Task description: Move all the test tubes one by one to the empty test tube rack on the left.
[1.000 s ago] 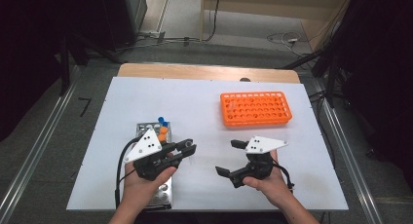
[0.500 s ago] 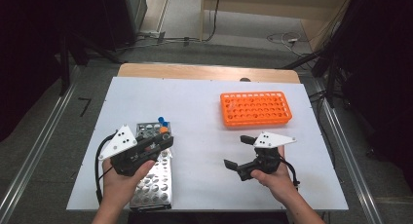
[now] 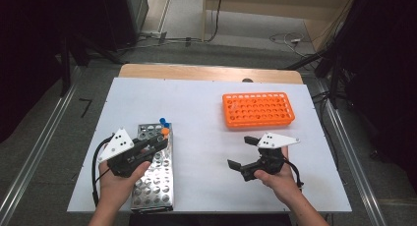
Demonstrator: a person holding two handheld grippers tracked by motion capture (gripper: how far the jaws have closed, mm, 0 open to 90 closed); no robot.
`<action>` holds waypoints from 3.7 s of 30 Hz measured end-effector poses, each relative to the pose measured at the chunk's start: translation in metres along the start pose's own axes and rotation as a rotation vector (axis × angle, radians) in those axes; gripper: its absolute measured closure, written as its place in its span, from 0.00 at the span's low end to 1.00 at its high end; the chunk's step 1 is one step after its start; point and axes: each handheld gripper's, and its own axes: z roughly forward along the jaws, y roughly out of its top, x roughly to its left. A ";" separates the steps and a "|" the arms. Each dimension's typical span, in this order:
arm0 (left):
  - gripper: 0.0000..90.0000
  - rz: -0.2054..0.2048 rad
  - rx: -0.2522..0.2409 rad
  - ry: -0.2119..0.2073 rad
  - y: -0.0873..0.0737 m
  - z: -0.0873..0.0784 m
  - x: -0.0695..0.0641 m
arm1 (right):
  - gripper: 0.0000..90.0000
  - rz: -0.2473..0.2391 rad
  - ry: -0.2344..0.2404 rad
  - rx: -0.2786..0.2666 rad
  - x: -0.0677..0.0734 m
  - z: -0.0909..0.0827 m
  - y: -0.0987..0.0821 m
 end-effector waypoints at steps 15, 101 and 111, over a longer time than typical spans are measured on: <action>0.84 0.027 0.058 0.032 -0.007 0.007 -0.001 | 0.00 0.005 -0.007 0.002 -0.003 0.001 -0.002; 0.01 -0.035 0.018 -0.076 0.018 0.033 -0.042 | 0.82 0.016 -0.233 -0.082 -0.061 0.042 0.042; 0.07 -0.034 0.036 -0.116 0.019 0.045 -0.054 | 0.82 -0.018 -0.108 -0.056 -0.017 0.022 0.025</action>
